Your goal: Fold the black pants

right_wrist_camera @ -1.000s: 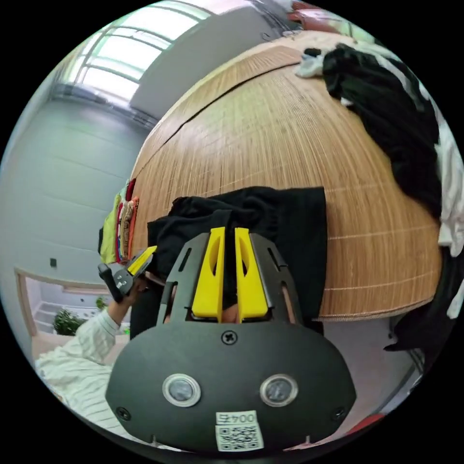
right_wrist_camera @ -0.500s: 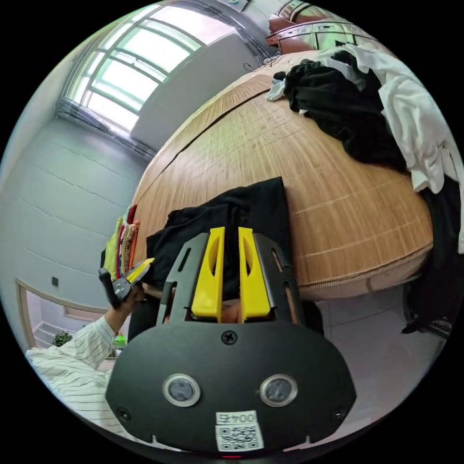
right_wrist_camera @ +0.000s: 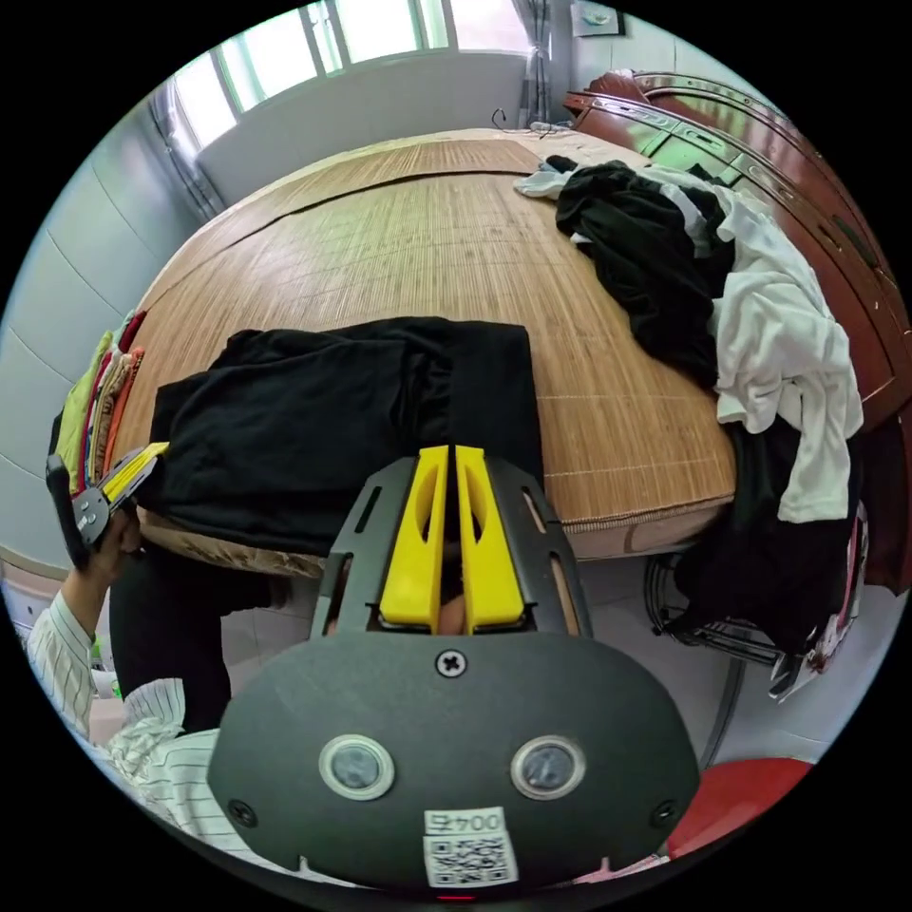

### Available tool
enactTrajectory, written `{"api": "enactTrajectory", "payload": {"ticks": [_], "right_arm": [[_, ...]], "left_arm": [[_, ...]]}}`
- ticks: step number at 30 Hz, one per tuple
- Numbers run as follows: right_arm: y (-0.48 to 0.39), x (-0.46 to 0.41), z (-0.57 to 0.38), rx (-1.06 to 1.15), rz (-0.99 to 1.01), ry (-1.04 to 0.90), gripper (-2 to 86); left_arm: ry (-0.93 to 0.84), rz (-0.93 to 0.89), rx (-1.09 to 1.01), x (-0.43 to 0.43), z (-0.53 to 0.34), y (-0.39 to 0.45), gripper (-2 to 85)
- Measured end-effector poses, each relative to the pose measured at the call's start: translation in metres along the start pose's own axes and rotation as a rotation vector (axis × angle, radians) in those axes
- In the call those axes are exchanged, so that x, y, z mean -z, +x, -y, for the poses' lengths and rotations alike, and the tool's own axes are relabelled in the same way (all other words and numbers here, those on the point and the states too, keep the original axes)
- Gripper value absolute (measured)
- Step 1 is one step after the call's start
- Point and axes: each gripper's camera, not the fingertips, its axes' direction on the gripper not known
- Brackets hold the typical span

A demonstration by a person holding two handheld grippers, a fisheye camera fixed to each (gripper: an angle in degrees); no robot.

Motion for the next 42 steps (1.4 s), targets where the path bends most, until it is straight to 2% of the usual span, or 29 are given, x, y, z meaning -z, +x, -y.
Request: {"api": "enactTrajectory", "payload": {"ticks": [3,4,7,9,11,14,16,18,19,23,26,28,30,32,37,39,42], "right_arm": [[-0.012,0.02,-0.012,0.005,0.033,0.105,3.1],[-0.021,0.022,-0.016,0.039,0.106,0.115,3.5],[-0.044,0.001,-0.014,0.103,0.238,0.027,3.8],[-0.043,-0.018,-0.011,0.066,0.206,-0.035,3.8],[-0.038,-0.01,-0.008,0.032,0.237,0.001,3.6],[-0.058,0.003,-0.007,0.109,0.19,0.058,4.0],[-0.073,0.001,-0.004,0.169,0.195,0.05,4.5],[-0.088,-0.01,-0.003,0.249,0.152,0.005,4.7],[-0.095,-0.024,-0.006,0.322,0.067,-0.039,4.7],[-0.065,-0.023,0.003,0.273,0.171,-0.04,4.3],[-0.035,-0.012,0.01,0.182,0.261,-0.06,4.8],[-0.018,0.003,0.005,0.143,0.29,-0.017,4.9],[-0.002,0.014,-0.002,0.082,0.393,0.008,4.9],[0.018,0.015,-0.016,-0.038,0.61,0.013,4.9],[0.05,-0.011,-0.045,-0.291,0.829,0.06,3.9],[0.061,-0.017,-0.048,-0.352,0.837,0.079,3.7],[0.075,-0.025,-0.044,-0.408,0.8,0.065,3.5]], "left_arm": [[0.011,-0.004,0.002,0.006,0.0,-0.003,0.6],[0.01,-0.004,-0.002,0.009,0.002,-0.004,0.6],[0.002,0.025,-0.053,0.025,0.012,-0.005,0.7],[0.045,0.025,-0.032,0.046,0.014,-0.01,0.7],[0.113,-0.029,0.008,0.067,0.013,-0.016,0.7],[0.127,-0.129,0.033,0.077,0.014,-0.014,0.6],[0.021,-0.048,-0.02,0.056,0.01,-0.003,0.6],[0.091,-0.024,-0.068,0.058,-0.002,-0.002,0.6],[0.11,0.002,-0.12,0.062,-0.005,0.001,0.7],[0.109,0.023,-0.227,0.073,0.002,-0.004,0.7],[0.097,-0.149,-0.098,0.088,0.011,-0.048,0.7],[0.141,-0.259,0.065,0.11,0.007,-0.092,0.8],[0.168,-0.306,0.168,0.123,-0.004,-0.121,0.8],[0.163,-0.365,0.294,0.127,-0.021,-0.152,0.8],[0.165,-0.472,0.596,0.132,-0.072,-0.217,0.7],[0.182,-0.489,0.63,0.139,-0.078,-0.223,0.7],[0.207,-0.464,0.544,0.157,-0.07,-0.211,0.7]]}}
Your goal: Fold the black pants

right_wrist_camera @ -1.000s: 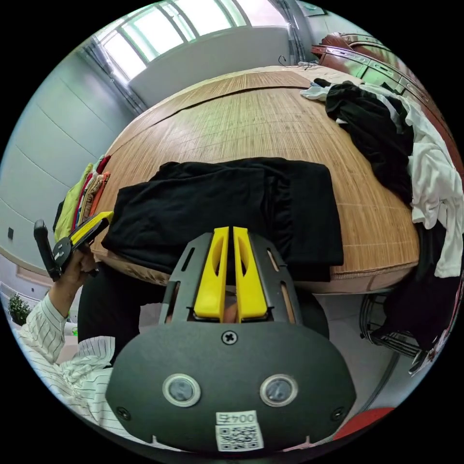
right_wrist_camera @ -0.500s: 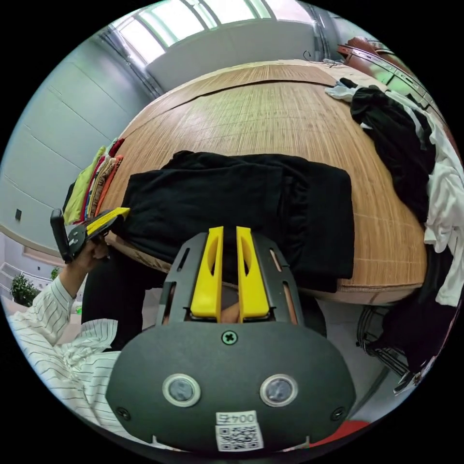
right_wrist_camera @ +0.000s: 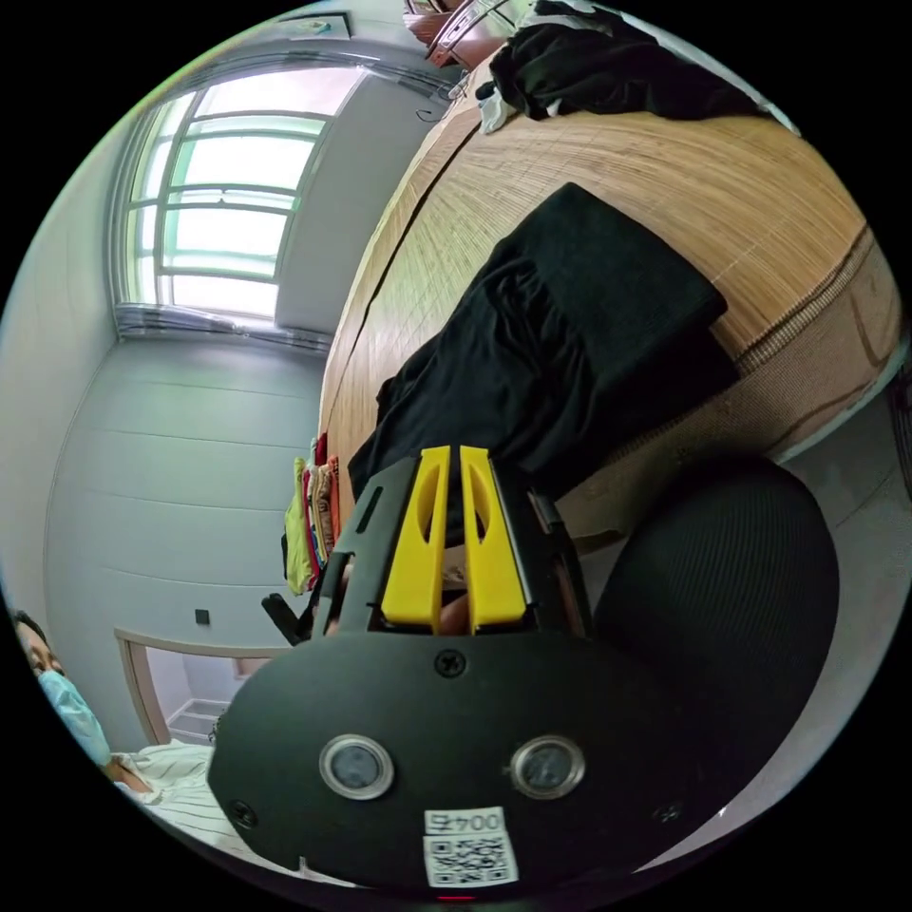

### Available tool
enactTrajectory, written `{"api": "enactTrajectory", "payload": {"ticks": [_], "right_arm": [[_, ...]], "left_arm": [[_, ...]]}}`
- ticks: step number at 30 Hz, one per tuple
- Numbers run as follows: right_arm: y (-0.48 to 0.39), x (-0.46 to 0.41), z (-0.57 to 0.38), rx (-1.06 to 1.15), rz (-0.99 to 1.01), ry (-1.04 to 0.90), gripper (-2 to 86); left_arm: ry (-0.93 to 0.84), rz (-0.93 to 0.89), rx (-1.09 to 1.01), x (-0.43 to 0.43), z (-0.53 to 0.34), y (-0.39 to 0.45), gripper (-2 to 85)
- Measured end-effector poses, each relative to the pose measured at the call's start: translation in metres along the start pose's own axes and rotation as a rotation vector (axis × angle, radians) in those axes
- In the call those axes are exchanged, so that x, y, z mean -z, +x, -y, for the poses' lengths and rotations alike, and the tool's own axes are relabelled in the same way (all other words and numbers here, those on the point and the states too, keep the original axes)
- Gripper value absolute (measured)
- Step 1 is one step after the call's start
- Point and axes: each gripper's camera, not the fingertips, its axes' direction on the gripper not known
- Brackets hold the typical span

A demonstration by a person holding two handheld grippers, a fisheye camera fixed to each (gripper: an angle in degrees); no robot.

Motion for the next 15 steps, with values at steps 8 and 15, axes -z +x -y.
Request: {"api": "enactTrajectory", "payload": {"ticks": [8,15], "right_arm": [[0.018,-0.006,-0.001,-0.049,-0.09,-0.003,1.8],[-0.049,-0.036,-0.058,0.178,0.014,-0.011,5.5]], "left_arm": [[-0.063,0.192,-0.329,0.019,-0.005,0.063,0.7],[0.032,0.356,-0.268,0.072,-0.014,0.066,0.6]]}}
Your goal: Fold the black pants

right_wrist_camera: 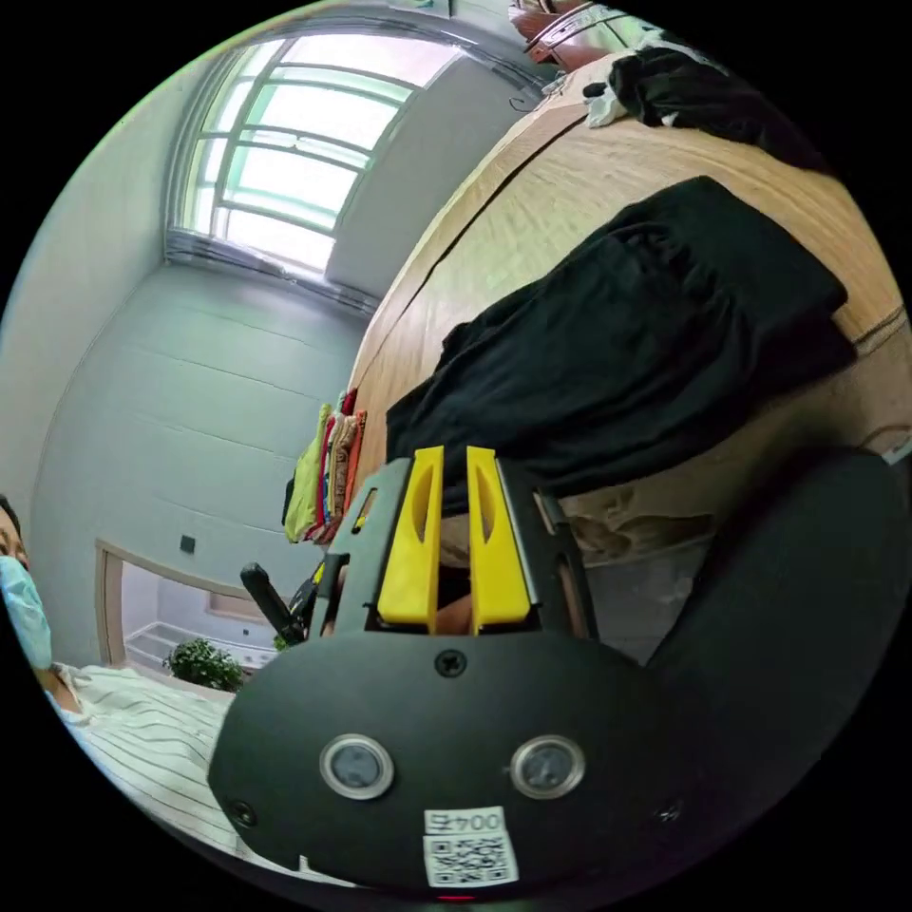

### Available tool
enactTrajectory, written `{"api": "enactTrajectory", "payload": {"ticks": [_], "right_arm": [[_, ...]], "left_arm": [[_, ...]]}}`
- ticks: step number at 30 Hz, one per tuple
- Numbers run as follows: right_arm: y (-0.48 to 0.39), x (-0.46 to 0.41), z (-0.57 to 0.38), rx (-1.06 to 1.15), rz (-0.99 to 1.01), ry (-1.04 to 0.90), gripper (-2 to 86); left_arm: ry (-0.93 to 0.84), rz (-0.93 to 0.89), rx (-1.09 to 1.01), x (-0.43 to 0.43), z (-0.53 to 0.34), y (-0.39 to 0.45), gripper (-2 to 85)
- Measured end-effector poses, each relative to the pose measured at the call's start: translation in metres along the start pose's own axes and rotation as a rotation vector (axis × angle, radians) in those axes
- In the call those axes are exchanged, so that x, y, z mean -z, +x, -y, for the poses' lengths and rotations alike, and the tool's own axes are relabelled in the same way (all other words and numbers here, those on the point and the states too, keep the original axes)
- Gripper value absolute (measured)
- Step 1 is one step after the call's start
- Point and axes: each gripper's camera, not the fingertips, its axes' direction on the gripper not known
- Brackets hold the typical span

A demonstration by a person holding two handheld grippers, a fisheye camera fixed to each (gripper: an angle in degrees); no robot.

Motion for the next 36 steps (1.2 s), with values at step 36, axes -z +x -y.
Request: {"api": "enactTrajectory", "payload": {"ticks": [36], "right_arm": [[-0.247,-0.33,-0.143,0.534,-0.265,-0.238,8.5]], "left_arm": [[0.13,-0.583,0.824,0.061,-0.032,-0.226,0.1]]}}
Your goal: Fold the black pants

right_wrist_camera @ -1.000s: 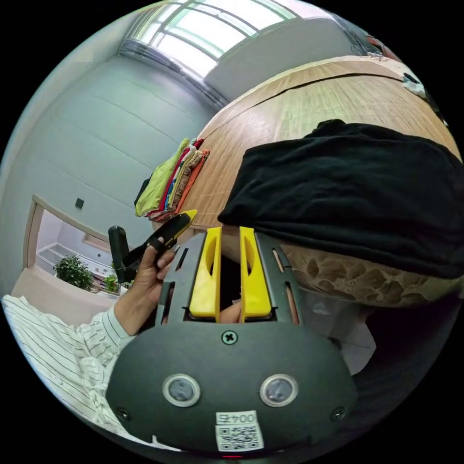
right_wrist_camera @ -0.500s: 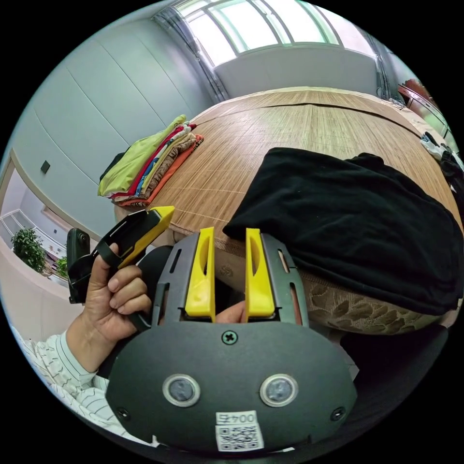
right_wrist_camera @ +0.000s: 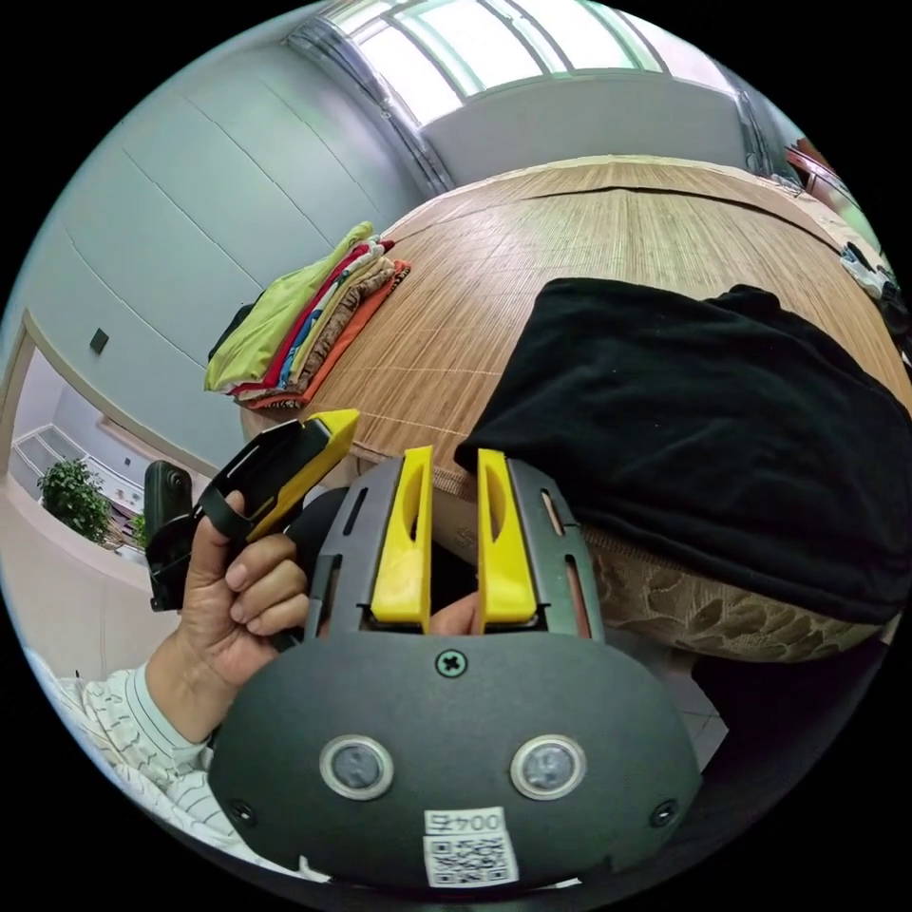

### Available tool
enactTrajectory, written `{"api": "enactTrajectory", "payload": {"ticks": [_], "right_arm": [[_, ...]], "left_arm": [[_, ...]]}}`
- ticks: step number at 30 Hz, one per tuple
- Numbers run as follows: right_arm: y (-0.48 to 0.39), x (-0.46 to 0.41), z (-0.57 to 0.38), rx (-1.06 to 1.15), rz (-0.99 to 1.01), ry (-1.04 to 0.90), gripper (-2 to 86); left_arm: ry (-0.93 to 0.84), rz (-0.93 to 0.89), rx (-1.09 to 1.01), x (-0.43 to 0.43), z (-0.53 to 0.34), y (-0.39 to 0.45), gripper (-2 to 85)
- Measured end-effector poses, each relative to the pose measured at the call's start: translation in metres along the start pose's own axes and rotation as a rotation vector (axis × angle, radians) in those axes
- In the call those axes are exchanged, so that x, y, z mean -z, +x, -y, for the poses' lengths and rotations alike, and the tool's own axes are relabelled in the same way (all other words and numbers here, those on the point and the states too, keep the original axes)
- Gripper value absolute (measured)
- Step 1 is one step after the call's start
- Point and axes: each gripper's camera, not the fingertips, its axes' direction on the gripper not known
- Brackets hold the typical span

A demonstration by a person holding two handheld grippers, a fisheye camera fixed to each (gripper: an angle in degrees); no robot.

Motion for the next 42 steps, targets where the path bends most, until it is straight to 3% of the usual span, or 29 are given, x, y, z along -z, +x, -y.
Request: {"api": "enactTrajectory", "payload": {"ticks": [11,16,20,24,29,33,37,42], "right_arm": [[-0.016,0.013,-0.011,0.156,-0.052,-0.03,6.7],[0.039,0.044,0.006,0.022,-0.145,0.094,5.1],[0.093,0.021,0.015,-0.074,-0.241,0.023,4.7],[0.093,0.012,0.011,0.031,-0.264,0.02,4.4],[0.132,0.035,0.058,-0.036,-0.291,0.122,3.8],[0.189,0.01,0.095,-0.2,-0.315,-0.046,3.0],[0.139,0.001,0.139,0.003,-0.243,0.04,5.0],[0.089,-0.078,0.247,0.103,-0.098,-0.253,6.5]], "left_arm": [[-0.024,0.043,-0.029,-0.022,-0.025,0.014,0.1],[-0.123,0.125,-0.311,-0.077,-0.042,0.088,0.2],[-0.175,0.132,-0.467,-0.136,-0.062,0.134,0.4],[-0.294,0.295,-0.513,-0.189,-0.088,0.107,0.6],[-0.24,0.168,-0.467,-0.185,-0.1,0.085,0.7],[-0.192,0.202,-0.516,-0.175,-0.107,0.103,0.7],[-0.204,0.244,-0.582,-0.175,-0.121,0.099,0.7],[-0.208,0.256,-0.604,-0.184,-0.133,0.088,0.7]]}}
